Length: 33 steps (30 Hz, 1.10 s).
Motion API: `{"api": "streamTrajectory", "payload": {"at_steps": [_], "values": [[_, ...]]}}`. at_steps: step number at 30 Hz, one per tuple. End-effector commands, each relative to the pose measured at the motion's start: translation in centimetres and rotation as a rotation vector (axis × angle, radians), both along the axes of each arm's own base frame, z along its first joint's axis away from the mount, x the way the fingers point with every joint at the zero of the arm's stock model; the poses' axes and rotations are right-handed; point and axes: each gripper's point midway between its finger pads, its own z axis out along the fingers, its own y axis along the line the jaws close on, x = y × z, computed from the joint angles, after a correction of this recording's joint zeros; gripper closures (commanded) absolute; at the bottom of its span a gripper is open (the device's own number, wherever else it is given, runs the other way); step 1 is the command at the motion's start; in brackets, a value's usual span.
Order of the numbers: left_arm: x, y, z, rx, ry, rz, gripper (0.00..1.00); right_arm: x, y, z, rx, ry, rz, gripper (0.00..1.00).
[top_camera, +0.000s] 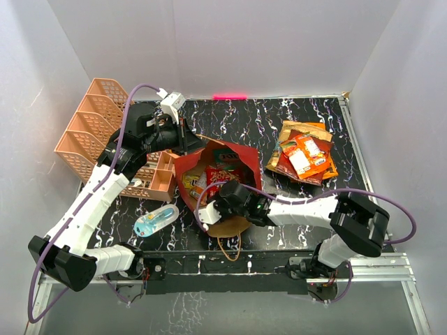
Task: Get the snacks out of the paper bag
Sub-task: Adjust the snack in the paper bag.
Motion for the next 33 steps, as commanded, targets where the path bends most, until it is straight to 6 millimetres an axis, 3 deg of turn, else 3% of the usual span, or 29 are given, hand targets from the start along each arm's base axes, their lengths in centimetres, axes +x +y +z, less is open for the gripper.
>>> {"api": "streamTrajectory", "payload": {"at_steps": [1,5,10,17,22,27,30,33], "values": [[-0.5,0.3,2.0,-0.008,-0.057,-0.006,1.0,0.9,0.6,3.7,0.112,-0.039,-0.035,0.77],[-0.4,0.2,2.1,-0.012,-0.058,-0.007,1.0,0.3,0.6,5.9,0.183,-0.023,-0.027,0.92],[-0.4,0.3,2.1,-0.013,-0.058,-0.003,1.0,-2.4,0.4,9.3,0.314,0.081,0.011,0.93],[-0.4,0.3,1.7,-0.011,-0.048,-0.001,1.0,-7.8,-1.4,15.2,0.611,0.346,0.011,0.93],[-0.3,0.2,1.3,-0.015,-0.038,0.001,1.0,-9.7,-3.6,21.1,0.862,0.477,-0.047,0.93],[0.0,0.0,1.1,-0.018,-0.03,0.0,1.0,-9.2,-5.9,26.7,1.063,0.482,-0.136,0.93],[0.1,-0.1,1.1,-0.018,-0.028,-0.002,1.0,-7.9,-6.3,27.9,1.09,0.462,-0.216,0.93],[0.0,-0.1,1.2,-0.022,-0.028,-0.001,1.0,-6.4,-4.9,26.3,1.018,0.452,-0.272,0.93]]}}
